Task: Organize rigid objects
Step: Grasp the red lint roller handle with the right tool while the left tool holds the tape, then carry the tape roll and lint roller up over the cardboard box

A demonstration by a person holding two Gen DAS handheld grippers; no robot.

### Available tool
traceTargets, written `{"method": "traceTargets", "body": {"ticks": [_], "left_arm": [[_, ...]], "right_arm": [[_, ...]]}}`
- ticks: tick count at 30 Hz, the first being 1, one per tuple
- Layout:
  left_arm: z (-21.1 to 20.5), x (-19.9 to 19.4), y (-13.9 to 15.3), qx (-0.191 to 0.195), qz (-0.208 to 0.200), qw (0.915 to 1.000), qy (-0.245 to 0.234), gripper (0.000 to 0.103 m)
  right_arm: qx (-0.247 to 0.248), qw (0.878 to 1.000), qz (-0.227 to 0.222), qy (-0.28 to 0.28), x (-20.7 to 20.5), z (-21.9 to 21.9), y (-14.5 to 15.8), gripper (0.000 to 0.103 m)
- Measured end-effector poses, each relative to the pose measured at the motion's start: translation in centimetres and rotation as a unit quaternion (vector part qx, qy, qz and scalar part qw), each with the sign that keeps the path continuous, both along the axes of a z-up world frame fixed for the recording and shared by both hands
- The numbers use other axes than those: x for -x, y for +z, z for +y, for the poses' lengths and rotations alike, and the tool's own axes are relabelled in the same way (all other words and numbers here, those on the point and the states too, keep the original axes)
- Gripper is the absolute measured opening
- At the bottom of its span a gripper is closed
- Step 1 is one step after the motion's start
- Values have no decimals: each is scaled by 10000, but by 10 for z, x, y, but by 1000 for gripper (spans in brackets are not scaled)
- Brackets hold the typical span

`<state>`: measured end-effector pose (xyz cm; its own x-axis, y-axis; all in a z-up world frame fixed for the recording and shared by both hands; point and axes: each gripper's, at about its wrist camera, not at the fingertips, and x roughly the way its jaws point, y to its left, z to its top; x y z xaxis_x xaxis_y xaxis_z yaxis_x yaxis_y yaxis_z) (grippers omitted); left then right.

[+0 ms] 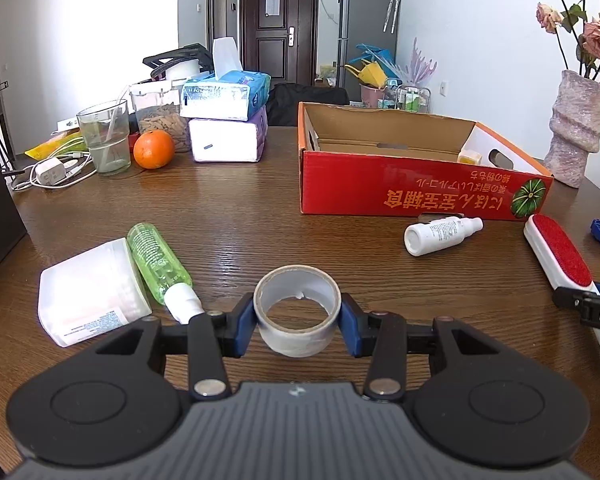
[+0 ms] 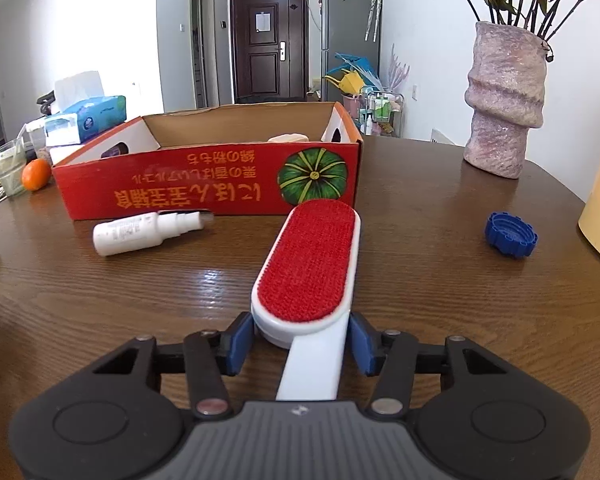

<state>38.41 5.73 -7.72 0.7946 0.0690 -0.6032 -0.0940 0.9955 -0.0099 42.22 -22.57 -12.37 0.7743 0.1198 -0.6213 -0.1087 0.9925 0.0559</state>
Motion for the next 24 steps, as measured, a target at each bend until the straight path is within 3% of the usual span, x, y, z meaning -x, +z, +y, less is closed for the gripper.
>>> {"method": "traceTargets", "body": {"ticks": [14, 24], "left_arm": [[-5, 8, 5, 9, -141, 9999, -77, 44], [-18, 17, 31, 68, -443, 9989, -135, 44]], "right_arm": [[-193, 9976, -626, -230, 48, 9, 17, 50], [-206, 9951, -968, -80, 68, 25, 34, 50]]}}
